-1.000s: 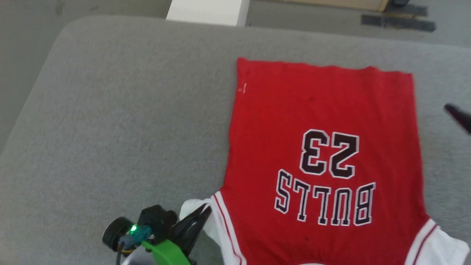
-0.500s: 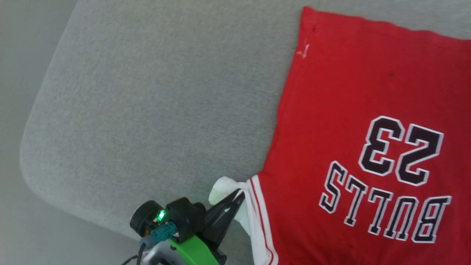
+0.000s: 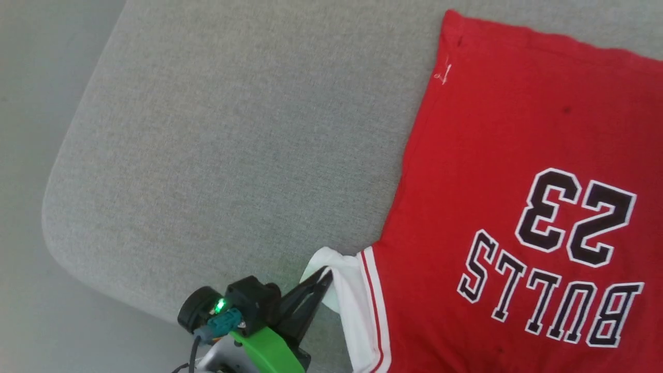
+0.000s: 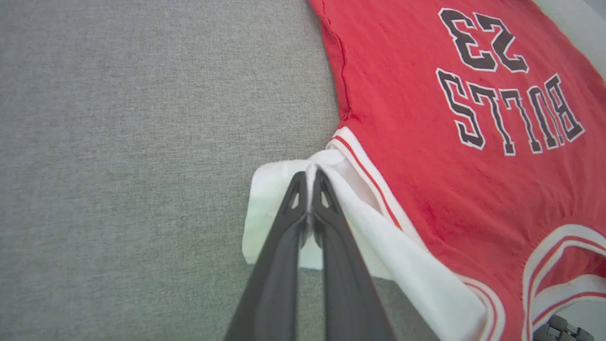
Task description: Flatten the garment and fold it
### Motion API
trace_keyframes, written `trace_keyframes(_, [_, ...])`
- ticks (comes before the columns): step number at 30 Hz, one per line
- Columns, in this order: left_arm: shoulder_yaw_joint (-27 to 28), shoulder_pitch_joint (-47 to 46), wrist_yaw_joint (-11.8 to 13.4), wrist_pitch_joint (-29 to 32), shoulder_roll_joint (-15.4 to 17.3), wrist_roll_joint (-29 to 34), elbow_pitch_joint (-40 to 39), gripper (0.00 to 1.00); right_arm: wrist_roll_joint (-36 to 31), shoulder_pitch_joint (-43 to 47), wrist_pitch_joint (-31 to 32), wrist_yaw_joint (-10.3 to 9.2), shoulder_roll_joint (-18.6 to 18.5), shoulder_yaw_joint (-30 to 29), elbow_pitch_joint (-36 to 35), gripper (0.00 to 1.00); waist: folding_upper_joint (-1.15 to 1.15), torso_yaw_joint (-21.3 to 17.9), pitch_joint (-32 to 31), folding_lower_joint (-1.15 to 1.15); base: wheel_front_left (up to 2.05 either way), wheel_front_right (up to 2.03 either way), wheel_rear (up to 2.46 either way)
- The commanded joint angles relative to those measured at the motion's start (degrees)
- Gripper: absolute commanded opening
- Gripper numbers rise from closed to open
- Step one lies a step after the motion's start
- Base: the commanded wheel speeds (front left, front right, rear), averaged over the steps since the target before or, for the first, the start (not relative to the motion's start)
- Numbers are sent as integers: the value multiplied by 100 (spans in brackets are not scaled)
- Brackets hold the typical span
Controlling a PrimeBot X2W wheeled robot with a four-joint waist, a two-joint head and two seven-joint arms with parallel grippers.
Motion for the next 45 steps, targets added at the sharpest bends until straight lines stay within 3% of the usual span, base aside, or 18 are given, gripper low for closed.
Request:
trace_keyframes(1, [41, -14, 45, -51, 36, -52, 60, 0, 30, 544, 86, -9, 96, 41, 349, 0, 0, -312, -391, 0, 0, 0, 0])
trace_keyframes(10, [321, 488, 58, -236, 239, -534, 611, 0, 447, 1794, -260, -9, 71, 295, 263, 0, 0, -1012, -1557, 0, 0, 0, 0])
trace_keyframes(16, [434, 798, 114, -374, 325, -705, 763, 0, 907, 2846, -315, -9, -93, 287, -507, 0, 0, -1362, -2022, 0, 0, 0, 0])
trace_keyframes(21, [521, 1003, 188, -483, 378, -793, 763, 0, 1156, 3846, 61, -9, -132, -156, -1489, 0, 0, -1582, -2196, 0, 0, 0, 0])
trace_keyframes(31, [634, 1088, 278, -625, 420, -850, 676, 0, 1015, 6059, 1139, -9, 519, -1311, -3469, 0, 0, -1651, -2217, 0, 0, 0, 0])
trace_keyframes(38, [621, 894, 277, -637, 386, -804, 596, 0, 757, 6436, 1246, -9, 867, -1407, -3711, 0, 0, -1594, -1947, 0, 0, 0, 0])
trace_keyframes(39, [612, 864, 272, -631, 381, -796, 589, 0, 742, 6395, 1203, -9, 864, -1393, -3722, 21, 0, -1579, -1915, 0, 0, 0, 0])
trace_keyframes(40, [605, 835, 267, -626, 377, -788, 583, 0, 729, 6343, 1161, -9, 847, -1381, -3731, 96, 0, -1566, -1894, 0, 0, 0, 0])
trace_keyframes(41, [598, 801, 262, -621, 375, -778, 573, 0, 729, 6266, 1123, -9, 819, -1375, -3745, 100, 0, -1544, -1863, 0, 0, 0, 0])
trace_keyframes(45, [563, 723, 261, -593, 369, -746, 532, 0, 952, 5811, 997, -9, 665, -1307, -3956, 100, 0, -1445, -1804, 0, 0, 0, 0])
